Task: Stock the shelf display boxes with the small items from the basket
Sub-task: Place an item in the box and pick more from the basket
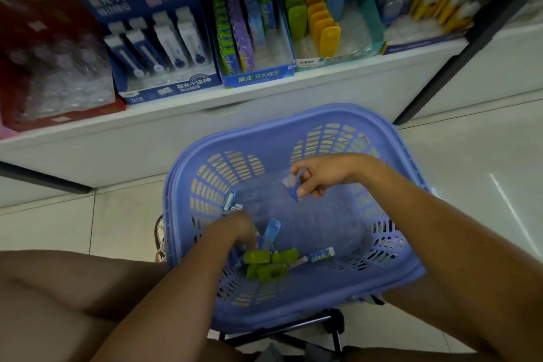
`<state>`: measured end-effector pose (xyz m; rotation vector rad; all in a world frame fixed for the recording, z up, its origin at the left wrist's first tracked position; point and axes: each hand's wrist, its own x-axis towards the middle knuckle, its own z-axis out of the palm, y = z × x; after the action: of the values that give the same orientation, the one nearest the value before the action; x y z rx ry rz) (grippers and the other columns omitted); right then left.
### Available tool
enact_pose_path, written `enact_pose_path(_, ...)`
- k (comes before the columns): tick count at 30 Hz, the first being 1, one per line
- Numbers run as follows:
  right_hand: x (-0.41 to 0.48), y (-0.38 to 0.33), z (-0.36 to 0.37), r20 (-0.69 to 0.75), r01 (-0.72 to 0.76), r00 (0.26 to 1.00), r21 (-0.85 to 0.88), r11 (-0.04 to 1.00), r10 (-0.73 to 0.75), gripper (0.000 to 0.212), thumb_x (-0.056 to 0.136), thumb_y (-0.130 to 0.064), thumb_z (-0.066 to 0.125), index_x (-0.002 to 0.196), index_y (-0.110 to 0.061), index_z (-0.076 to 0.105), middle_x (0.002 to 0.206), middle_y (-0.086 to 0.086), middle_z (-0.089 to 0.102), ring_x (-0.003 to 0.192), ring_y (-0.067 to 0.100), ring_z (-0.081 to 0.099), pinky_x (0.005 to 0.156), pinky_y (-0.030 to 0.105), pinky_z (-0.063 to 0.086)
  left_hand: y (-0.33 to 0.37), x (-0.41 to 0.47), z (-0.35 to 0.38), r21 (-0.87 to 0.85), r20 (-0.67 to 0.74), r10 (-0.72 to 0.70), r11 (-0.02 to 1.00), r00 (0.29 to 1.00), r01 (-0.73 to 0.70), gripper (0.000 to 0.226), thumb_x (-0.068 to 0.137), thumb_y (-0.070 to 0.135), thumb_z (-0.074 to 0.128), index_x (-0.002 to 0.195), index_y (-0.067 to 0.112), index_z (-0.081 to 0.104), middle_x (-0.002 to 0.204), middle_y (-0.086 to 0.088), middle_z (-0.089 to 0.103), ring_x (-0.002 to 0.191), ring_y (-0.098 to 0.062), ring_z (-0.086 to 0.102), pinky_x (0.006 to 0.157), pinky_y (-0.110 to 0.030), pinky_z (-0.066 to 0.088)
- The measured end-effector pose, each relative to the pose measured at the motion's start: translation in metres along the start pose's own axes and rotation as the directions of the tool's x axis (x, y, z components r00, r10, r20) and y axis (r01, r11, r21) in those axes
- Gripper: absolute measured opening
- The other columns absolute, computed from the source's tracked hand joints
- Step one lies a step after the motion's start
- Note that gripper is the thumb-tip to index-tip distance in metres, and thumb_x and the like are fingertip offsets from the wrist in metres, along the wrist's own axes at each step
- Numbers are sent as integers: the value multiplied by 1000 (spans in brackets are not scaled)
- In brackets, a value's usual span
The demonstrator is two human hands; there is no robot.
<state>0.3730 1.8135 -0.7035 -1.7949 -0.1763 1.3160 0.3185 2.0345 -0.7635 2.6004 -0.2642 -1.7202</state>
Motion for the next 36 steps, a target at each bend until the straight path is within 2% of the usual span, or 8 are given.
enact_pose_path(3, -33, -15, -25, -68, 148, 988, 148, 978, -139, 33, 91, 1, 56, 119, -15, 50, 78, 13, 45, 57, 17, 49, 53, 23, 42, 19, -19, -44, -347, -301, 133, 907, 944, -238, 18, 79, 20, 75, 72, 12, 61, 72, -8, 61, 64, -11, 51, 59, -24, 39)
enact_pose_path(6, -61, -24, -48, -319, 359, 907, 250, 899, -274, 22, 92, -4, 55, 112, -14, 53, 78, 11, 52, 55, 17, 54, 54, 23, 47, 51, -47, -83, -725, -485, 180, 464, 856, -509, 16, 82, 4, 69, 75, 10, 56, 72, -7, 60, 68, -13, 59, 64, -19, 53)
enact_pose_path(11, -102, -30, -101, -817, 612, 492, 78, 787, -302, 13, 90, -4, 59, 92, -17, 58, 75, 4, 58, 57, 9, 63, 60, 22, 54, 90, -93, -124, -767, -640, 270, -166, 720, -620, 4, 84, 6, 58, 86, 8, 58, 75, -6, 72, 65, -12, 70, 64, -21, 58)
enact_pose_path(16, -123, -30, -157, -967, 361, 50, -216, 907, -250, 16, 85, -11, 66, 98, -16, 58, 80, 2, 64, 72, 17, 65, 71, 27, 56, 109, -105, -145, -704, -705, 271, -381, 655, -600, 25, 89, 13, 51, 112, 14, 60, 76, -5, 69, 58, -11, 62, 58, -23, 55)
enact_pose_path(18, -130, -34, -178, -947, 180, -21, -320, 930, -321, 20, 85, -12, 63, 105, -11, 61, 91, 9, 67, 80, 20, 64, 76, 30, 54, 117, -102, -149, -714, -690, 279, -415, 668, -564, 23, 95, 15, 44, 112, 13, 60, 74, -3, 65, 57, -11, 56, 57, -23, 54)
enact_pose_path(22, -135, -42, -210, -900, -161, 173, -427, 890, -400, 28, 88, -11, 60, 115, -2, 62, 106, 21, 67, 99, 32, 63, 90, 35, 47, 132, -95, -155, -717, -684, 265, -415, 679, -561, 23, 81, 27, 57, 94, 14, 72, 72, -1, 59, 55, -9, 51, 56, -22, 53)
enact_pose_path(27, -127, -51, -229, -857, -378, 422, -464, 801, -297, 37, 93, -17, 57, 130, -11, 57, 133, 13, 56, 123, 29, 50, 105, 31, 37, 135, -87, -163, -717, -687, 266, -395, 676, -574, 38, 74, 30, 62, 104, 8, 64, 70, 1, 56, 53, -8, 49, 54, -21, 51)
enact_pose_path(36, -133, -59, -244, -827, -484, 509, -506, 714, -240, 41, 91, -24, 61, 131, -18, 56, 140, 11, 48, 130, 33, 39, 106, 34, 36, 136, -88, -170, -794, -580, 384, -465, 719, -393, 42, 83, 39, 50, 97, 4, 69, 60, 2, 38, 48, -9, 32, 44, -21, 37)
